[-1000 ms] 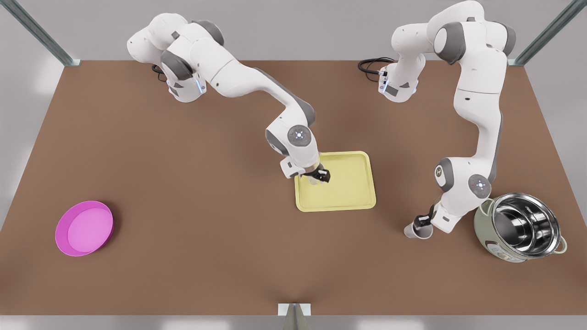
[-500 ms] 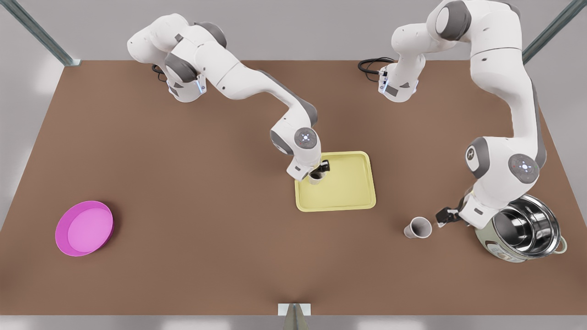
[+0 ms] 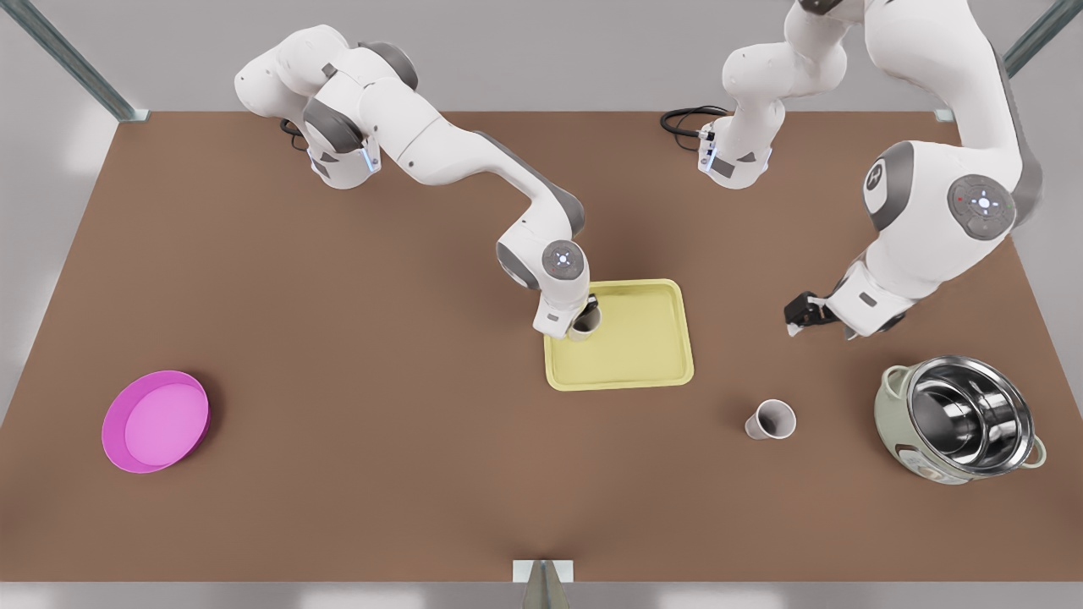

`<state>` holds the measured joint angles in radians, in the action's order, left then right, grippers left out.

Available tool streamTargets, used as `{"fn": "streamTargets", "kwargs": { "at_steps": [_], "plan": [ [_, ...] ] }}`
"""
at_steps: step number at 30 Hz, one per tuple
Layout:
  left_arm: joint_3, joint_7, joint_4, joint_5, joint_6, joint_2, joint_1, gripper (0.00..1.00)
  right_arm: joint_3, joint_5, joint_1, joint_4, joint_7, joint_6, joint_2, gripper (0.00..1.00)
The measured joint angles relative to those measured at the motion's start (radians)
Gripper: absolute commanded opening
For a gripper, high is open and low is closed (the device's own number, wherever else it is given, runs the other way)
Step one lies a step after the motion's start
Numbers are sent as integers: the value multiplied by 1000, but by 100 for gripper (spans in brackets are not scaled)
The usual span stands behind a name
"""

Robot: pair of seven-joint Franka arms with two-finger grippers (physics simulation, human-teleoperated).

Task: Use the left arm to pick up the white IKEA cup from the tray and place it on the middle-left position; use the right arm to pick up the white IKEA cup from the tray and place it on the middle-right position

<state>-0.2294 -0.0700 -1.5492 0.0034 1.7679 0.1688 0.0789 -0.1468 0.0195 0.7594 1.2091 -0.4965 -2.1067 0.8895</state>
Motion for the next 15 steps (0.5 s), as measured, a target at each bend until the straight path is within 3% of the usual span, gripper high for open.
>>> {"fn": "streamTargets", "kwargs": {
  "at_steps": [2,7,10,15],
  "plan": [
    [5,0,43,-2,-18,18,3,100,-2,-6,0,-2,21,4,-6,6],
    [7,-16,86,32,-71,56,30,100,-2,-38,-90,-4,77,100,-166,0],
    [9,-27,93,47,-82,95,37,100,6,-42,-228,-7,147,206,-257,0],
    [11,-27,95,19,-76,110,120,100,44,-15,-420,-11,345,302,-258,0]
  ]
}}
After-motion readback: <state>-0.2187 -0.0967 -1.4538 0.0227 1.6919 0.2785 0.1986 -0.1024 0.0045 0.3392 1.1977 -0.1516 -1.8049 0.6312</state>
